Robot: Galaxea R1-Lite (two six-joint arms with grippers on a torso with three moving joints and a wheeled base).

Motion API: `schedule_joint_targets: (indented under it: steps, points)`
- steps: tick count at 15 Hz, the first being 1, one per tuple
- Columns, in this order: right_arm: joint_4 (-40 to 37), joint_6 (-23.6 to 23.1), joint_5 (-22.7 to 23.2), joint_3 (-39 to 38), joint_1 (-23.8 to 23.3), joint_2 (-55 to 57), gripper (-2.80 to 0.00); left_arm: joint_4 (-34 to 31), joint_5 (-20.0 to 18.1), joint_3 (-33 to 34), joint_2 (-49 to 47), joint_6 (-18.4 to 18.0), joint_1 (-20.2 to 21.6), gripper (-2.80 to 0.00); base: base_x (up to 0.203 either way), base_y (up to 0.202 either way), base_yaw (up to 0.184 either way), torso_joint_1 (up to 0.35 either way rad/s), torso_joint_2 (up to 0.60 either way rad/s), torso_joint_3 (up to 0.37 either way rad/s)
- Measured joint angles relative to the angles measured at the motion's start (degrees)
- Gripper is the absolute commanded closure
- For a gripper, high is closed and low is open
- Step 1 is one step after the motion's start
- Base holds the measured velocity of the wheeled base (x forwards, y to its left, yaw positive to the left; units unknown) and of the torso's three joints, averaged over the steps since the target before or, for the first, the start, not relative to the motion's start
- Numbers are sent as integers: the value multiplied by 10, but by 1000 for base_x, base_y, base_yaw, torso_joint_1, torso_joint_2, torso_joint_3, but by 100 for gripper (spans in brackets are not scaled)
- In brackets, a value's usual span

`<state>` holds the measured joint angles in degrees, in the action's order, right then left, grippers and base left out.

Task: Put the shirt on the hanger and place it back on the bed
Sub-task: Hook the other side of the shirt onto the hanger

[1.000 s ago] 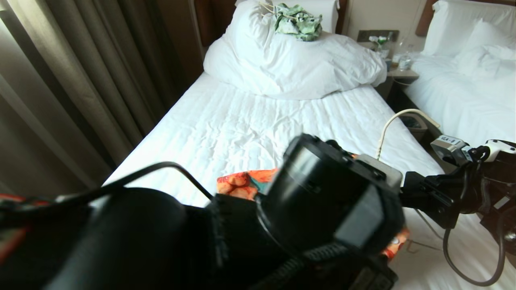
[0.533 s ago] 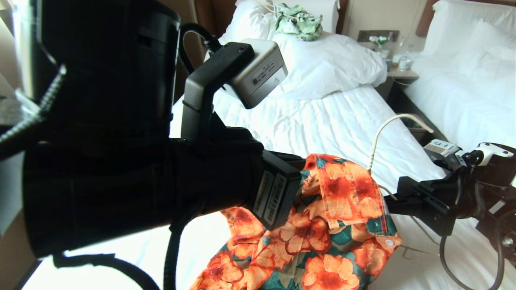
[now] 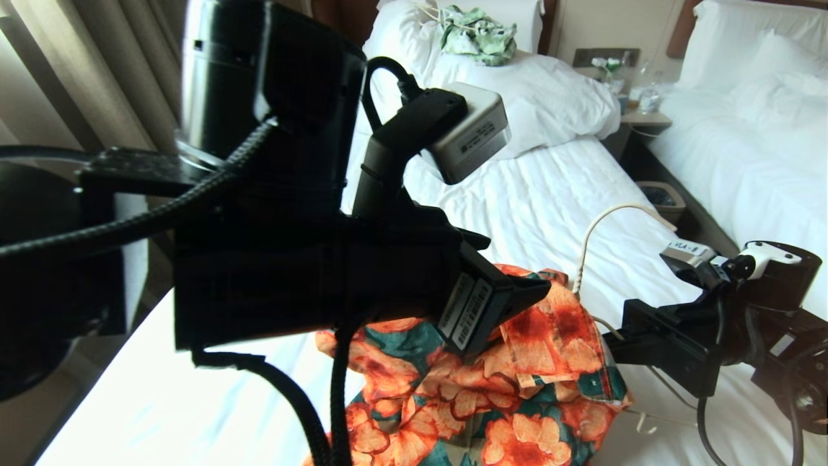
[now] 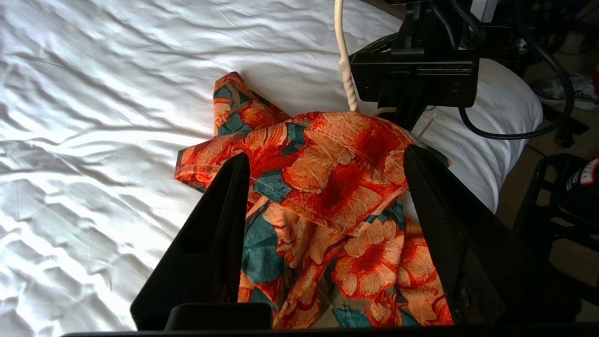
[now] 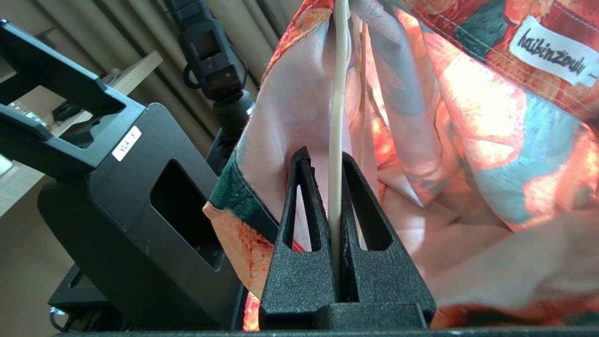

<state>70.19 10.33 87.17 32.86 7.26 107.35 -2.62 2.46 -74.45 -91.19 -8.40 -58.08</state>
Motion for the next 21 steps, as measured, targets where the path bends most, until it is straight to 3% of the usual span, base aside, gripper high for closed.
schedule_joint_targets:
  steps: [6, 13, 21]
  points:
    - [19, -2, 0, -27, 28, -20, 0, -3, 1, 34, 2, -3, -18, -280, 0, 0, 0, 0, 0, 0]
    - [43, 81, -15, 27, 110, -52, 0, -17, 1, 82, 75, -23, -9, -280, 0, 0, 0, 0, 0, 0]
    - [44, 89, -32, 29, 150, -63, 0, -17, -23, 103, 74, -36, -3, -280, 0, 0, 0, 0, 0, 0]
